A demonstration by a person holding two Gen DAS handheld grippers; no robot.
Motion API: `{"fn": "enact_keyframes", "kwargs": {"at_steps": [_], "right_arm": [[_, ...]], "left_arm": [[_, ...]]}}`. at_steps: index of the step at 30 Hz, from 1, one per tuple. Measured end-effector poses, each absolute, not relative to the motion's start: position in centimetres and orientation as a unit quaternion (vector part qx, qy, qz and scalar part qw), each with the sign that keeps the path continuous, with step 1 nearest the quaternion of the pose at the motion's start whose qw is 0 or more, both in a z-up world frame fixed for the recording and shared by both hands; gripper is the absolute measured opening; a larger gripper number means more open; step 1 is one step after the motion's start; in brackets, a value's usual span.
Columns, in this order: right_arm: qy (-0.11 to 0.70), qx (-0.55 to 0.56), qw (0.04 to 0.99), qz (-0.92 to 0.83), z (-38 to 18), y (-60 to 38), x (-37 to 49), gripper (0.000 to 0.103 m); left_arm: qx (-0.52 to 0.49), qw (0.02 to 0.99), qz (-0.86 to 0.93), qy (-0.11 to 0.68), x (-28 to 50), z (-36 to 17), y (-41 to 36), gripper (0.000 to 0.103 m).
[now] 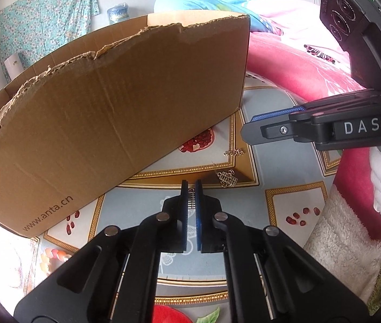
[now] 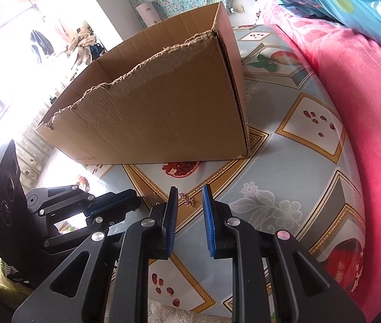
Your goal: Organize jewelry
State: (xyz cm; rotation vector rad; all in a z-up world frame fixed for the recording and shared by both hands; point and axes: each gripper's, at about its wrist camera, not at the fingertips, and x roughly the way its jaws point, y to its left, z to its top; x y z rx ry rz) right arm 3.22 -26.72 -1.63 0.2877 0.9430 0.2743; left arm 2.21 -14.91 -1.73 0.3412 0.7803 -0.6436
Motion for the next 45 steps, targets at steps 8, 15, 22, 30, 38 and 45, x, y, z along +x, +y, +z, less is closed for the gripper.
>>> {"fn": "enact_keyframes", "kwargs": {"at_steps": [8,15,22,30,38,45], "right_arm": [[0.453,0.076,0.88,0.126,-1.2,-25.2,2.9,0.019],[0.458,-0.012,0.879,0.13,-1.6,-23.0,3.9,0.019],[0.471,-0.062,0.869,0.14,-2.2,-21.8,4.9,0.019],[0.497,0.026,0.855,0.143,-2.0,-24.6,6.1,0.002],[0.47,0.097,0.864,0.151,0.5,-27.3,5.7,0.002],[0.473,0.055,0.869,0.133,1.6,-26.0,4.7,0.004]], "left_arm": [[0.151,0.873,-0.297,0.356,1.8,-0.8,-13.8,0.004],[0.134,0.883,-0.284,0.349,1.9,-0.1,-12.1,0.004],[0.123,0.887,-0.282,0.344,2.1,0.2,-11.0,0.004],[0.111,0.891,-0.284,0.336,2.1,0.5,-10.3,0.004],[0.111,0.898,-0.28,0.32,1.3,1.7,-9.6,0.004],[0.112,0.904,-0.278,0.305,0.0,2.6,-9.3,0.004]]}}
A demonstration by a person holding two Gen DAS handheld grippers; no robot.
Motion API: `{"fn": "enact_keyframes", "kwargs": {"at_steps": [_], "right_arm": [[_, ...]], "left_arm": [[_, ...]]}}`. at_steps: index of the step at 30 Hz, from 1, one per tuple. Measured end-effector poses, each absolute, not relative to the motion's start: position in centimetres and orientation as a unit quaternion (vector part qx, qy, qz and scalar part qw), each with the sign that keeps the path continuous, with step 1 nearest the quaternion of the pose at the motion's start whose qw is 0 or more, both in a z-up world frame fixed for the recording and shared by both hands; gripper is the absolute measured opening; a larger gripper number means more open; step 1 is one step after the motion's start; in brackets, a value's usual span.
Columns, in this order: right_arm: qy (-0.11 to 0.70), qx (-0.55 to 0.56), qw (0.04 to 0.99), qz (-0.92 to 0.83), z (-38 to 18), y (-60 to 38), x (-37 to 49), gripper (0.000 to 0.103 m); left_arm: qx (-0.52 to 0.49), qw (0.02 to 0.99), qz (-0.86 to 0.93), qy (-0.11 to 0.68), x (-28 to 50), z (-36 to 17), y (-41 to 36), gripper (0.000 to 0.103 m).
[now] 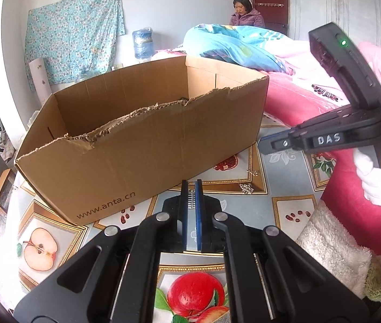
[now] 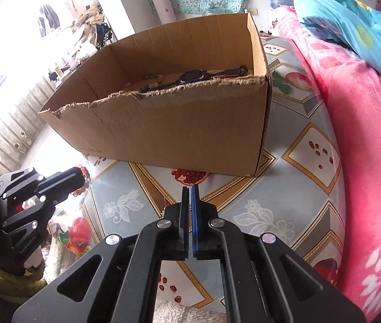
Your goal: Organize jewelry
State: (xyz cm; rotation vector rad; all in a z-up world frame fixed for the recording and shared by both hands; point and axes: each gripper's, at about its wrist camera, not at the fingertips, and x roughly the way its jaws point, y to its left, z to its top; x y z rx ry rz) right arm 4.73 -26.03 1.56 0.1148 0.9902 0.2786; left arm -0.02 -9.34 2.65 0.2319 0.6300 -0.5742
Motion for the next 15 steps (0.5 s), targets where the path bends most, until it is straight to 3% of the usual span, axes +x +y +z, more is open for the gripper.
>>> {"fn": "enact_keyframes", "kwargs": {"at_steps": [5,7,11,13,15], "right_arm": [[0.496,-0.005,0.859,0.129,-0.2,-24.2,5.1,0.021],[0.503,-0.038,0.855,0.123,-0.9,-23.5,5.2,0.021],[0.502,-0.069,0.853,0.125,-1.8,-22.8,5.5,0.019],[0.51,-0.055,0.848,0.137,-1.8,-23.1,5.7,0.007],[0.514,-0.044,0.845,0.14,-1.7,-23.4,5.9,0.004]], "left_arm": [[0.113,0.907,-0.273,0.301,-0.8,3.0,-8.9,0.004],[0.112,0.908,-0.271,0.3,-0.9,3.2,-8.7,0.004],[0.11,0.909,-0.268,0.299,-1.2,3.2,-8.4,0.004],[0.109,0.91,-0.266,0.298,-1.3,3.3,-8.3,0.004],[0.105,0.912,-0.265,0.296,-1.4,3.4,-8.0,0.004]]}}
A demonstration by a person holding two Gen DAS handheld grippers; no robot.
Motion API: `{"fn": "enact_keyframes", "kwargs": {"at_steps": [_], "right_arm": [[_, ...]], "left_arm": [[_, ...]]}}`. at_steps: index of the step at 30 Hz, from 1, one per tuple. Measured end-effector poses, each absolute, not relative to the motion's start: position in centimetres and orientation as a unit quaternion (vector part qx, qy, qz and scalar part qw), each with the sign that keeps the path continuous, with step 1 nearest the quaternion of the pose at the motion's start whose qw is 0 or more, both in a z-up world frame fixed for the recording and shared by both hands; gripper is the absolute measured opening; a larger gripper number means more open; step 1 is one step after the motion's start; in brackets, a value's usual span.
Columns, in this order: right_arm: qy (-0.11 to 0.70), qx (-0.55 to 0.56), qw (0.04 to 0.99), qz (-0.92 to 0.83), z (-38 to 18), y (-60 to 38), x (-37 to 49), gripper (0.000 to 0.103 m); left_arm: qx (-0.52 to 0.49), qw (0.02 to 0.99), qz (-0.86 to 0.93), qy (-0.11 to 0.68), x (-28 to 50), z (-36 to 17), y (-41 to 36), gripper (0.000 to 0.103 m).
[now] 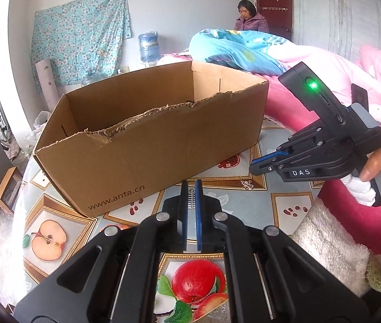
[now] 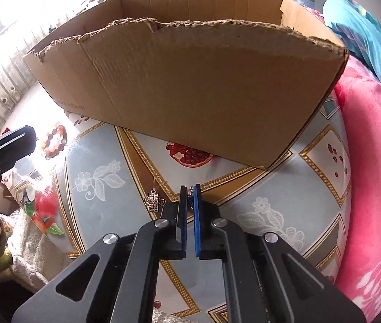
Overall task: Organize jewelry
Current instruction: 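Carry both charms over the box and open both grippers inside it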
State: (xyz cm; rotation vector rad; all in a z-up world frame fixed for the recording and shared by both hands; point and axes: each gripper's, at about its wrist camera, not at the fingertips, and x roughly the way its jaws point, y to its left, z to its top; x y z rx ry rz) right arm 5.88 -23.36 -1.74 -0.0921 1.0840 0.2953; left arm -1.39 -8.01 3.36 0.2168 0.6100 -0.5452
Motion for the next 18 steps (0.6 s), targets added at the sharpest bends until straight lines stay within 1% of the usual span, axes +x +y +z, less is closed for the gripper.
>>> {"fn": "enact_keyframes", "kwargs": {"at_steps": [6,18], "right_arm": [[0.506,0.027,0.85,0.145,-0.6,-25.4,5.9,0.003],[0.457,0.028,0.875,0.156,4.5,-24.9,4.1,0.003]], "left_arm": [[0.102,0.914,-0.261,0.293,-1.7,3.5,-7.3,0.004],[0.095,0.921,-0.259,0.274,-2.4,4.5,-6.8,0.004]]}}
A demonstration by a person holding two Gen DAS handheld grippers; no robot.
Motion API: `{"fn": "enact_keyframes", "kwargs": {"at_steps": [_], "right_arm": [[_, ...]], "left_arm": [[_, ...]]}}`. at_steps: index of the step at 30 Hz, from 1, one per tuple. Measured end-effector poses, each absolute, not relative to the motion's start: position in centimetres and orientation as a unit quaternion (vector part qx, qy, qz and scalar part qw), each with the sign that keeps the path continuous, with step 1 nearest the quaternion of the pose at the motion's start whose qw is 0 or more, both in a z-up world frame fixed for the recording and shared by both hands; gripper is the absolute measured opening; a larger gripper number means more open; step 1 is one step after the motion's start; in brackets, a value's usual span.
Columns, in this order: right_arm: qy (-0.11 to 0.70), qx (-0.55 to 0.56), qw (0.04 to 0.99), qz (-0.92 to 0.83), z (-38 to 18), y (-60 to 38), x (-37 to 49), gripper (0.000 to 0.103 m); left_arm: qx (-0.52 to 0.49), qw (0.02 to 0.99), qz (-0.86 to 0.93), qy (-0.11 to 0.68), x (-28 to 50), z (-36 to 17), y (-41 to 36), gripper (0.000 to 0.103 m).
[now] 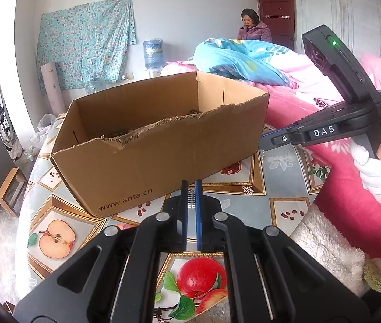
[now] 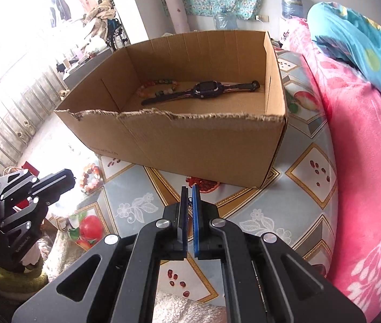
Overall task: Organize jewelry
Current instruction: 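Carry both charms over the box and open both grippers inside it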
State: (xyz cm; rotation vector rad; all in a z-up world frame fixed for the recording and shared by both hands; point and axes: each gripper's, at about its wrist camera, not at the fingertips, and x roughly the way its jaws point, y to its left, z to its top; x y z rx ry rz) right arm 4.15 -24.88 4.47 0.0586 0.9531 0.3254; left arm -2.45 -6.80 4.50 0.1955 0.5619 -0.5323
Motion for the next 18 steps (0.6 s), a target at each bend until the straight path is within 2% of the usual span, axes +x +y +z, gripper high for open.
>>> {"fn": "enact_keyframes", "kwargs": {"at_steps": [11,15,18], "right_arm": [[0.356,0.006,0.914,0.193,14.1,-24.1,5.4,0.003],[0.352,-0.008,0.914,0.201,15.1,-24.1,8.5,0.003],[0.378,-0.007,0.902,0.211,14.2,-24.1,11.7,0.003]], "left_arm": [[0.076,0.929,-0.296,0.208,-0.3,11.1,-6.1,0.004],[0.072,0.921,-0.306,0.23,3.1,11.8,-7.1,0.004],[0.054,0.907,-0.318,0.271,6.4,10.9,-8.1,0.004]]}}
